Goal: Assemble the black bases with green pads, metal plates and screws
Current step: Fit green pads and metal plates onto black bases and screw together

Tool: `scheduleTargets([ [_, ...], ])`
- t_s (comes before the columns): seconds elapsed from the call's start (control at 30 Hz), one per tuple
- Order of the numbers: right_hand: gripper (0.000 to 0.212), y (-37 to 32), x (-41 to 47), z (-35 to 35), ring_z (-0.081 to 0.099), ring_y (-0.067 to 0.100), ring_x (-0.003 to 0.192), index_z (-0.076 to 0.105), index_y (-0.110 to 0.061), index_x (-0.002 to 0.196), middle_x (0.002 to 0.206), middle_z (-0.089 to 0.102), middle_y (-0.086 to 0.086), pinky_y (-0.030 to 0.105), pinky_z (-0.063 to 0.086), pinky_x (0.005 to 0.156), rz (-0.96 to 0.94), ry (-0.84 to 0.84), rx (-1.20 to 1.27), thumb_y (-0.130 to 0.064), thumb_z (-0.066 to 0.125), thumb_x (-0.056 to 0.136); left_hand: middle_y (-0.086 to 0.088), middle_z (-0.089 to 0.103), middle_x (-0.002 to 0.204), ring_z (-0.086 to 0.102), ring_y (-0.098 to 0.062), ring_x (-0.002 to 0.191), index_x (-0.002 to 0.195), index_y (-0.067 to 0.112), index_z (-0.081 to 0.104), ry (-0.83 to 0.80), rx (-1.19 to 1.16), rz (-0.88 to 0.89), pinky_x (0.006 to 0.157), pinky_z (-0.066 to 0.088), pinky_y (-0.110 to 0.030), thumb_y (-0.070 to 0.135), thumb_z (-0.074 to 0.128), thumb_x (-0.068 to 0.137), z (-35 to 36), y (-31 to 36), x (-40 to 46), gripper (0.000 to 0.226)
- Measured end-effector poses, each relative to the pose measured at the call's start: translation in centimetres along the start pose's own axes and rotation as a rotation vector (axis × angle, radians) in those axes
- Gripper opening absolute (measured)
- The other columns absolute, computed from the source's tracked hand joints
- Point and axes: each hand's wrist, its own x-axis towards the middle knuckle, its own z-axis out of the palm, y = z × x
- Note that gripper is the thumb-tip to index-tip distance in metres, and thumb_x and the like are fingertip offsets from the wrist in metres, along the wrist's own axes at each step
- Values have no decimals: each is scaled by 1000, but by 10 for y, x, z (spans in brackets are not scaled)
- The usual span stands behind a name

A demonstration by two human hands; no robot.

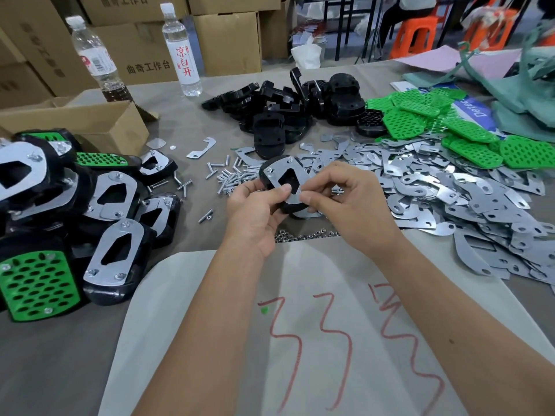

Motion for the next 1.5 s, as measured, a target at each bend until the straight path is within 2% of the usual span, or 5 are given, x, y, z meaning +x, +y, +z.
scheduleTargets([
  [0.2,13,3,0,8,55,9,73,73,-18,80,83,60,-10,37,53,65,-24,118,-144,-13,85,83,-8,75,70,73,-18,59,100,4,58,74,-85,15,54,58,-27,-19,68,84,6,-4,-1,29],
  [0.63,15,6,1,4,58,41,76,75,-15,91,81,60,7,58,55,69,43,69,-35,-11,87,83,-19,74,91,74,-24,65,119,-3,57,151,-101,73,57,59,-30,-17,69,84,11,-8,-7,40],
  [1.07,72,-2,-6,7,54,-2,56,62,12,74,56,49,11,12,36,56,73,-3,66,-50,45,107,-27,73,107,74,-22,68,129,-11,56,215,-167,65,62,63,-33,-18,68,85,9,-7,-7,47],
  [1.3,53,-8,-6,5,51,28,50,70,-27,67,50,38,15,26,36,55,78,82,73,-47,44,109,-30,72,116,74,-27,79,129,-11,57,228,-179,56,59,61,-30,-19,67,86,10,-6,-7,44],
  [1.5,78,-5,-6,-2,35,21,43,45,7,55,47,36,21,28,27,47,58,126,62,-51,44,108,-26,74,112,76,-26,79,126,-8,59,245,-138,54,61,62,-32,-18,69,84,9,-7,-6,44],
])
